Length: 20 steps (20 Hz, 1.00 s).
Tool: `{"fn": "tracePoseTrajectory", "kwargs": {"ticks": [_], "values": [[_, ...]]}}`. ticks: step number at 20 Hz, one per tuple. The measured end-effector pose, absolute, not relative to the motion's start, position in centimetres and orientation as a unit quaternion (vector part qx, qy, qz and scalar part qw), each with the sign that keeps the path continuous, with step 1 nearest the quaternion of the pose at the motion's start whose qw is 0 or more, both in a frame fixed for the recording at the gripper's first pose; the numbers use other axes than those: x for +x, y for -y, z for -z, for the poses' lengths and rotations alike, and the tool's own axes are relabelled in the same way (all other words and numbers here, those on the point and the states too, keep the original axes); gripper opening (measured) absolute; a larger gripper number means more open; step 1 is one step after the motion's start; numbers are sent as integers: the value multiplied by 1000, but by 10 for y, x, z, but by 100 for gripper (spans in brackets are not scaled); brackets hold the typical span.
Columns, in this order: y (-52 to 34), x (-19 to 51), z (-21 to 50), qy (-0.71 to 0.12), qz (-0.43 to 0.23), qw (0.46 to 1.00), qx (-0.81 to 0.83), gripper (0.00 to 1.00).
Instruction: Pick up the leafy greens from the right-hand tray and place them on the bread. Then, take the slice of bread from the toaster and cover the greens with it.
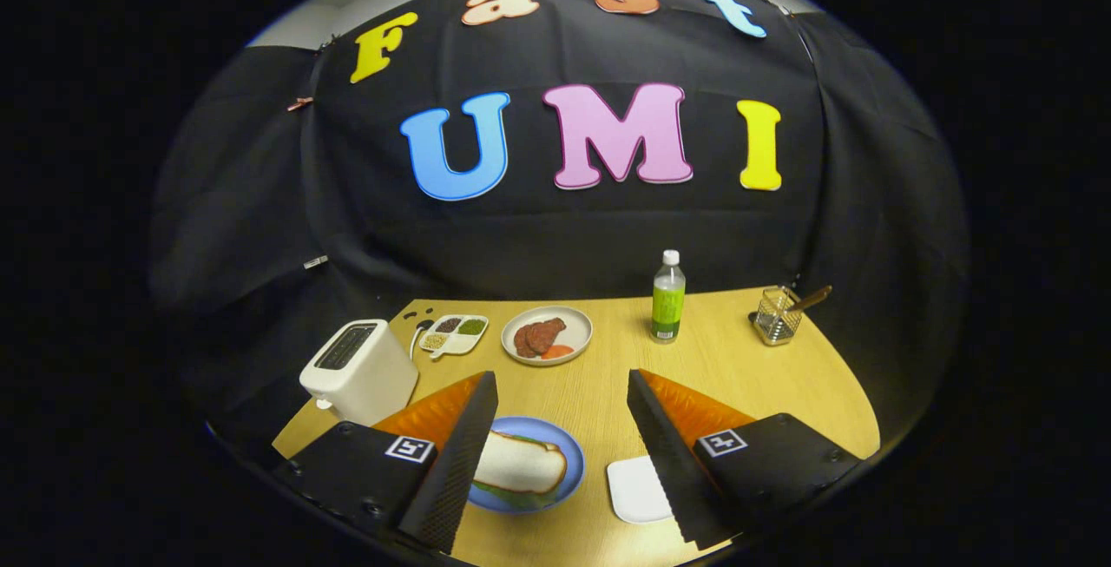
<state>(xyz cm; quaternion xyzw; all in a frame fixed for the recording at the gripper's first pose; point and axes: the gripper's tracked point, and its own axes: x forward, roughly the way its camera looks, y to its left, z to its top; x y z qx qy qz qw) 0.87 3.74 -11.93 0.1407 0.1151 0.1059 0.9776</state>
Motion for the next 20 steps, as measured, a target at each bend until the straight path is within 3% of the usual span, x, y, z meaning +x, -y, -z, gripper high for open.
{"fn": "tracePoseTrajectory", "kwargs": {"ticks": [7, 20], "values": [[-32, -13, 74, -56, -102, 987, 111, 95], [-22, -18, 67, -45, -88, 989, 107, 95]]}}
